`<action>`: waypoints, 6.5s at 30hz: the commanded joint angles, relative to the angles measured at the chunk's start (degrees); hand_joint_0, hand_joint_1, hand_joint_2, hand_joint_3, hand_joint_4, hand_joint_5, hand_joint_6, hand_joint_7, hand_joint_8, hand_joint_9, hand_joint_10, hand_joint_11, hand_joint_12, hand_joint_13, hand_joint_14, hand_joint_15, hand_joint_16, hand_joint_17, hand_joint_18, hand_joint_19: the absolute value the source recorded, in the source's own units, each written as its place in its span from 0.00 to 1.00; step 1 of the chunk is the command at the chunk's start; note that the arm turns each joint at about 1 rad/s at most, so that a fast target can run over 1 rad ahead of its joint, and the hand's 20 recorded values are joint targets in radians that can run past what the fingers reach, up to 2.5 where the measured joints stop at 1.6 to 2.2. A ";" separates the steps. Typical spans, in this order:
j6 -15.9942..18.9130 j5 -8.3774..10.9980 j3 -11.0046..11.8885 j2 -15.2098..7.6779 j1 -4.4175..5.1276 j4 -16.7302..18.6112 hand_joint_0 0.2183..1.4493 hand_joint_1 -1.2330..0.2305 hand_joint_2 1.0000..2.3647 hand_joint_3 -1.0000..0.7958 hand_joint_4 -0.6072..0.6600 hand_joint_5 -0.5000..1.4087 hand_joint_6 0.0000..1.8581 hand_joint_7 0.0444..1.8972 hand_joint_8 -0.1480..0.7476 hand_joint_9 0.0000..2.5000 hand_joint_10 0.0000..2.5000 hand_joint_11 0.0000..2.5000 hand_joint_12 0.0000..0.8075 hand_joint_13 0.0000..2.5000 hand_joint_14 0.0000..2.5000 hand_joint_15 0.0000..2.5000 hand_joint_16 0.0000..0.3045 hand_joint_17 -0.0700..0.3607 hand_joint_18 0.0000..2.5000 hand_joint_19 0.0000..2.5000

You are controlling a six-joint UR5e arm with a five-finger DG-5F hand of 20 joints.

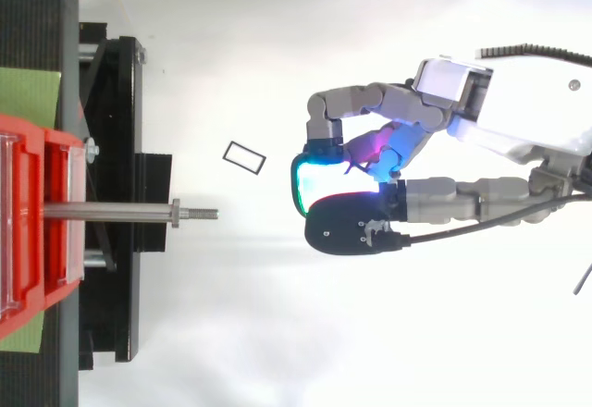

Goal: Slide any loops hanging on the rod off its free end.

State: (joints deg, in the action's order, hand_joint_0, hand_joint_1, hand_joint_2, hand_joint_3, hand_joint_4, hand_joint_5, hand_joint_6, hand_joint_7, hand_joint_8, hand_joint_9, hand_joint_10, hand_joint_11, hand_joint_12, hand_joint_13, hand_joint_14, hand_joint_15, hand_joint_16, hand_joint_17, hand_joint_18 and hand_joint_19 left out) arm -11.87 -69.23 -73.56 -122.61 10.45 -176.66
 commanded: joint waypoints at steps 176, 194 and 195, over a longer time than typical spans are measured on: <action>2.64 1.38 -0.62 1.84 0.98 -3.43 0.32 0.29 0.00 0.28 0.62 0.19 0.37 0.65 0.45 0.35 0.01 0.18 0.41 0.21 0.00 0.00 0.16 0.41 0.29 0.16; 2.72 1.64 -0.70 1.76 0.89 -3.43 0.30 0.39 0.01 0.43 0.60 0.21 0.35 0.70 0.47 0.40 0.01 0.18 0.40 0.23 0.00 0.02 0.16 0.41 0.31 0.19; 2.72 1.64 -0.70 1.76 0.98 -3.43 0.30 0.39 0.01 0.43 0.60 0.21 0.35 0.70 0.47 0.40 0.01 0.18 0.40 0.23 0.00 0.02 0.16 0.41 0.31 0.19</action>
State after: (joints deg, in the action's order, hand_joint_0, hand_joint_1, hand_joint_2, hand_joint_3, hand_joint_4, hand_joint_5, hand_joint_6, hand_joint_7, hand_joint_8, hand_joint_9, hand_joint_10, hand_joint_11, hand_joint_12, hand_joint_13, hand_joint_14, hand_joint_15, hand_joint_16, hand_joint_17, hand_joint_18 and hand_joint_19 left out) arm -9.14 -67.70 -74.24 -120.83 11.42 -180.09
